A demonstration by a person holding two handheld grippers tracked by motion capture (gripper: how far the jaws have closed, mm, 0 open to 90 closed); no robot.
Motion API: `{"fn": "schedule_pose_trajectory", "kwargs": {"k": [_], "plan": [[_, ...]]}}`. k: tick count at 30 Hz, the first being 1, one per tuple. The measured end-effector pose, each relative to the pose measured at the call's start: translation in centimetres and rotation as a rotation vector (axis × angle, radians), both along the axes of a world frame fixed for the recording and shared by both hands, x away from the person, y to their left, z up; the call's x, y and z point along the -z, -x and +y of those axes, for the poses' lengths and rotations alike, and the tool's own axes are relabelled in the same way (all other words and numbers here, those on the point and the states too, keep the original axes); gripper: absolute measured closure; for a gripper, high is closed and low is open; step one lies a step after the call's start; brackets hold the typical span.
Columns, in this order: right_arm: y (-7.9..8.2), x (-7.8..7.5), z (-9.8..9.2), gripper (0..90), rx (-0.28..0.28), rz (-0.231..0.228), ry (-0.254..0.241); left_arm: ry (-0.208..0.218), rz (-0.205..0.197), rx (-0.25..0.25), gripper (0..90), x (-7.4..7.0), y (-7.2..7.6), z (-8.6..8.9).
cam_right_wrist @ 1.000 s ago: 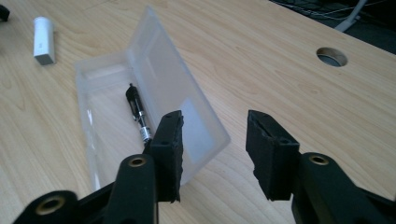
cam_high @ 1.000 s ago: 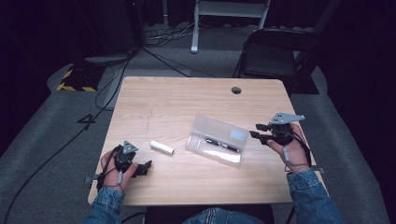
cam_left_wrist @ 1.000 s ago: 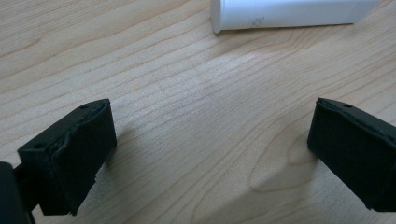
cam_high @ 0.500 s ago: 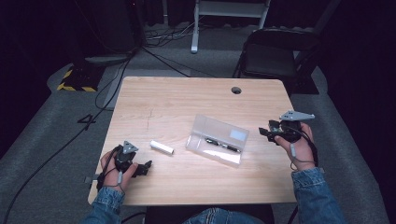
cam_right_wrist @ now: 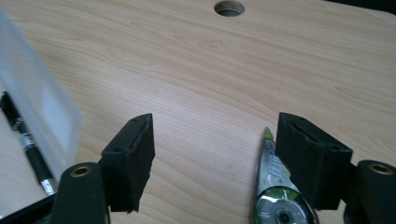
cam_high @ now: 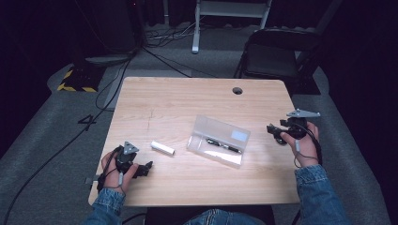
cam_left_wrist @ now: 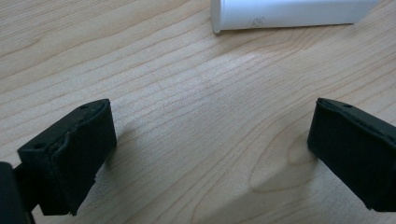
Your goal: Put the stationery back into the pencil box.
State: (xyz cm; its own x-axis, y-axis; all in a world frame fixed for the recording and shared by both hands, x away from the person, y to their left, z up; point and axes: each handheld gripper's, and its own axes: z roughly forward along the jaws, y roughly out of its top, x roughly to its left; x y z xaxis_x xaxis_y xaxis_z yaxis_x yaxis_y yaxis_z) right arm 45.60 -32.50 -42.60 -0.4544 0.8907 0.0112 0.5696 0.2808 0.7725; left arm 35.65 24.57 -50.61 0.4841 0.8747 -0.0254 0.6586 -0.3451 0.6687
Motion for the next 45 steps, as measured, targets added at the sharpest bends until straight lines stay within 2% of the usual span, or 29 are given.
{"fn": "schedule_pose_trajectory", "kwargs": {"k": [12, 27, 29, 31, 39, 40, 42, 45], "plan": [[-2.9, 2.8, -1.8, 26.4, 0.09, 0.064, 0.054, -0.002, 0.0, 0.0, 1.5, 0.0, 0.2, 0.0], [-4.6, 5.5, -2.9, 26.9, 0.146, 0.144, 0.087, -0.002, 0.0, 0.0, 1.5, 0.0, 0.2, 0.0], [-4.6, 5.6, -2.9, 27.8, 0.147, 0.143, 0.091, -0.002, -0.001, 0.0, 1.5, 0.0, 0.2, 0.0], [-4.7, 6.0, -2.8, 30.1, 0.148, 0.161, 0.101, -0.002, 0.002, 0.002, 1.5, 0.0, 0.2, 0.0], [-4.6, 6.1, -3.0, 39.0, 0.148, 0.173, 0.098, -0.002, 0.0, 0.0, 1.5, 0.0, 0.2, 0.0], [-4.6, 6.0, -3.0, 45.0, 0.149, 0.177, 0.089, -0.001, -0.001, 0.0, 1.5, 0.0, 0.2, 0.0], [-4.5, 6.0, -3.0, 49.3, 0.139, 0.176, 0.093, -0.002, 0.0, 0.0, 1.5, 0.0, 0.2, 0.0], [-4.5, 5.9, -3.0, 51.9, 0.129, 0.176, 0.096, -0.002, -0.001, 0.0, 1.5, 0.0, 0.2, 0.0]]}}
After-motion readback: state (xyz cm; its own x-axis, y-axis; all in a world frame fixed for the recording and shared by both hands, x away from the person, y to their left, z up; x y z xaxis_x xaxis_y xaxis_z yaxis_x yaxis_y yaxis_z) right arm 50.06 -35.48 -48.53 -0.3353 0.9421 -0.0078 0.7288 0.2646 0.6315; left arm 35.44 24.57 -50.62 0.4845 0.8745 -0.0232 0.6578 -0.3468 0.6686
